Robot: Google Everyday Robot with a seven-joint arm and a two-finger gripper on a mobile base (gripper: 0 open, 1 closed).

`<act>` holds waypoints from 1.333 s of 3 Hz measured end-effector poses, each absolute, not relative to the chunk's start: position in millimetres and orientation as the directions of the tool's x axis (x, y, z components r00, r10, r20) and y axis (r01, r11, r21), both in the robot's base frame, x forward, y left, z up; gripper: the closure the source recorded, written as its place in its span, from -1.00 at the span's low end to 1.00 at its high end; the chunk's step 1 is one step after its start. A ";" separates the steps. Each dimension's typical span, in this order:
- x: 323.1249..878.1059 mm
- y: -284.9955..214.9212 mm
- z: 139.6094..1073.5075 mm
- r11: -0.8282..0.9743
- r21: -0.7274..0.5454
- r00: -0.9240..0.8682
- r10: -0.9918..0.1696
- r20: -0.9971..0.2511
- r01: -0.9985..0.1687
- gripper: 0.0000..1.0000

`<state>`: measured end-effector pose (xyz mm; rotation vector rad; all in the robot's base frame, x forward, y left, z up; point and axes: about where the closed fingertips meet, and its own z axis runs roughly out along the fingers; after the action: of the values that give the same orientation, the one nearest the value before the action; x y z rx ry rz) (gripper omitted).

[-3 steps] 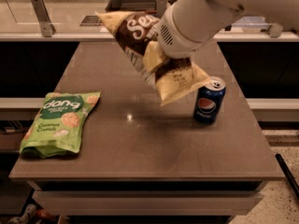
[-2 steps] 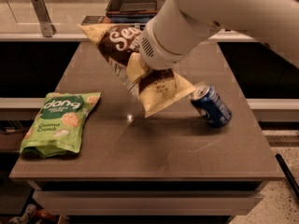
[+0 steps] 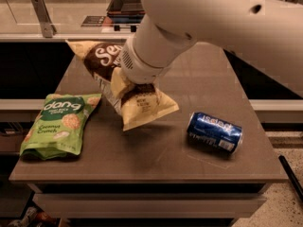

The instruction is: Move brown chip bag near green rice chip bag

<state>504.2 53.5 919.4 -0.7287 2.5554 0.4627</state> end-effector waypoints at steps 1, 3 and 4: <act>500.1 62.3 911.7 0.803 0.216 -0.781 -0.415 -0.467 -0.556 1.00; 498.6 62.8 913.9 0.802 0.212 -0.777 -0.417 -0.472 -0.558 0.19; 497.8 63.2 914.7 0.801 0.211 -0.776 -0.418 -0.473 -0.560 -0.28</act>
Offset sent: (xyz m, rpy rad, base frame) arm -0.0035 0.0075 -0.0066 0.0017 0.0317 0.0026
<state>497.8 63.2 914.7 -0.7349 2.5809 0.4806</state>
